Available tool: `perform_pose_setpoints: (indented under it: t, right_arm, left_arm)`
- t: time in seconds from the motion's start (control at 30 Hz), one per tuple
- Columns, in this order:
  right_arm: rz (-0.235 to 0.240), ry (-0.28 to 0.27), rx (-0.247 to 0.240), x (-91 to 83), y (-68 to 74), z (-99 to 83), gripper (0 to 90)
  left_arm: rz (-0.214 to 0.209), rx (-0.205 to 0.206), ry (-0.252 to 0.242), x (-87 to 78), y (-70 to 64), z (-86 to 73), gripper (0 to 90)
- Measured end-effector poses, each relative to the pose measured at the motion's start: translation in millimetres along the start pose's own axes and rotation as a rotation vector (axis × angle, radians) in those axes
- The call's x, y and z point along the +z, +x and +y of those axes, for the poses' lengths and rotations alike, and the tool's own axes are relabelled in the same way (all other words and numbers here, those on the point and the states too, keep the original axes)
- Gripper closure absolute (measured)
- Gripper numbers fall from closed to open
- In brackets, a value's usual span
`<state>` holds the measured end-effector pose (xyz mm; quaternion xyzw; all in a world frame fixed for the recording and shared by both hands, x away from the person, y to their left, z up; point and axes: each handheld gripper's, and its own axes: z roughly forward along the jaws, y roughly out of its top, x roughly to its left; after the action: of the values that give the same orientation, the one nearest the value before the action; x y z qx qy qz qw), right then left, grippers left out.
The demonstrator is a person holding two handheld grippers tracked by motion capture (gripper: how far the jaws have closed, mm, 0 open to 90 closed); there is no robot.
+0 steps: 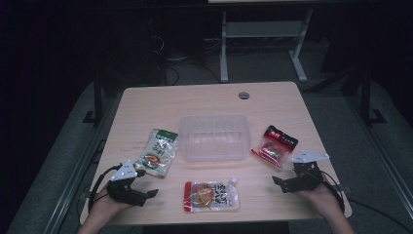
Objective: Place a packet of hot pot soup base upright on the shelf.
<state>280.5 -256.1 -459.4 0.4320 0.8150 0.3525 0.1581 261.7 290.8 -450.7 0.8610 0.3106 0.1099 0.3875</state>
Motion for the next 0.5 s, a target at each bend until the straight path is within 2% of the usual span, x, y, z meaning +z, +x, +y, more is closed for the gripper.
perform_pose_setpoints:
  t: [0.27,0.3,0.43,0.5]
  right_arm:
    - [-0.006,0.019,0.011,-3.7,-0.4,2.6,0.6]
    - [-0.004,0.02,0.011,-4.9,-0.6,3.4,3.9]
    - [-0.013,0.008,0.015,-11.3,-1.7,9.2,14.1]
    - [-0.012,-0.001,0.021,-13.4,-3.0,13.5,15.8]
  left_arm:
    - [0.0,0.001,0.008,0.0,0.2,-0.4,12.3]
    - [-0.002,-0.008,0.0,0.4,-0.4,-0.4,12.3]
    - [-0.003,0.002,0.003,0.6,-0.6,0.4,12.4]
    - [-0.008,0.007,0.003,0.5,-0.6,0.8,12.4]
